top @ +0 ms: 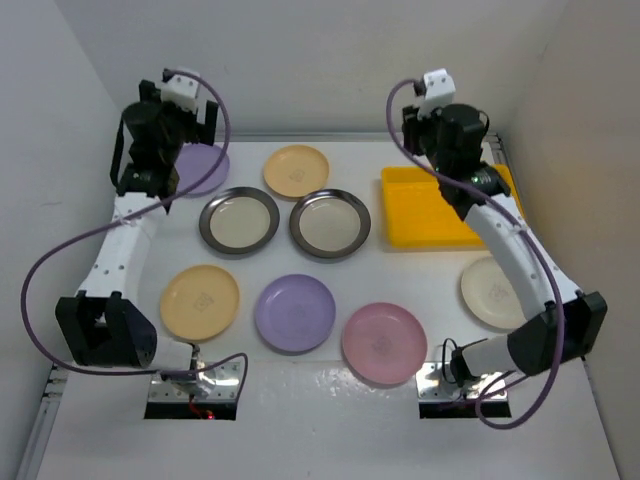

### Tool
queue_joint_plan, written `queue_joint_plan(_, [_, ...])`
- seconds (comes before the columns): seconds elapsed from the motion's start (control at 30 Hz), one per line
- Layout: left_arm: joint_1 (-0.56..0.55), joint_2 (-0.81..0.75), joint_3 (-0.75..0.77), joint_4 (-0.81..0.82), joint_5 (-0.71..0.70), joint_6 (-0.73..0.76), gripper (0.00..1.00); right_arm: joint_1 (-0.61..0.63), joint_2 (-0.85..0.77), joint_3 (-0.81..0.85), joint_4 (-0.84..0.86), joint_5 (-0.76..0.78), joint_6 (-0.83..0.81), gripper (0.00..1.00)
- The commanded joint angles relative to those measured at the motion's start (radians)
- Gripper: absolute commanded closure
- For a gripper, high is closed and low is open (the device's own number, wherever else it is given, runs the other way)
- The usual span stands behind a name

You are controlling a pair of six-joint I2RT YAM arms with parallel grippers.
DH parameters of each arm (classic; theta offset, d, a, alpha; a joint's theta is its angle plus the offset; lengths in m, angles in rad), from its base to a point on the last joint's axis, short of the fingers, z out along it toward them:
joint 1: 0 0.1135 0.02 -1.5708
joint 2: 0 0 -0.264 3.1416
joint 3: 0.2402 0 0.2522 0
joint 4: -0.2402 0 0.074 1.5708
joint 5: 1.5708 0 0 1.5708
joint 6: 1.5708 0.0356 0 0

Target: Place the plates into the plastic bin on the countertop

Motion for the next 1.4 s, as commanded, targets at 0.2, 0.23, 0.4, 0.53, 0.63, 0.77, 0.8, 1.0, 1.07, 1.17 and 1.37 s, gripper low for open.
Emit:
queue_joint_plan(0.2, [0.036,0.183,0.220,-0.757,0.385,-0.106,0.30,-0.047,0.229,0.015,-0.090,-0.713,0.887,0.29])
queue_joint_plan(0.23, [0.037,0.170,0.173,-0.757,0.367,-0.122,0.30,-0.032,0.199,-0.016,-0.064,-0.624,0.903,0.20])
queue_joint_plan(0.4, [0.080,0.132,0.048,-0.728,0.296,-0.178,0.27,0.088,0.148,-0.352,0.033,-0.422,1.039,0.29])
queue_joint_plan(0.53, [0.090,0.123,-0.010,-0.692,0.245,-0.189,0.25,0.128,0.176,-0.427,0.120,-0.341,1.154,0.41])
queue_joint_plan(0.63, [0.099,0.123,-0.035,-0.683,0.222,-0.200,0.25,0.156,0.218,-0.452,0.145,-0.295,1.219,0.42])
queue_joint_plan(0.77, [0.109,0.123,-0.044,-0.674,0.231,-0.218,0.24,0.160,0.317,-0.484,0.255,-0.278,1.288,0.42])
queue_joint_plan(0.8, [0.109,0.123,-0.044,-0.674,0.242,-0.218,0.23,0.154,0.332,-0.493,0.362,-0.281,1.308,0.42])
queue_joint_plan(1.0, [0.109,0.123,-0.044,-0.674,0.274,-0.248,0.23,0.171,0.471,-0.458,0.435,-0.216,1.363,0.48])
queue_joint_plan(1.07, [0.109,0.123,-0.044,-0.674,0.274,-0.248,0.23,0.176,0.490,-0.454,0.434,-0.183,1.363,0.53])
queue_joint_plan(1.17, [0.109,0.123,-0.044,-0.674,0.274,-0.257,0.22,0.169,0.519,-0.461,0.435,-0.190,1.366,0.80])
queue_joint_plan(1.37, [0.118,0.132,-0.026,-0.674,0.274,-0.257,0.22,0.168,0.403,-0.529,0.469,-0.249,1.256,1.00])
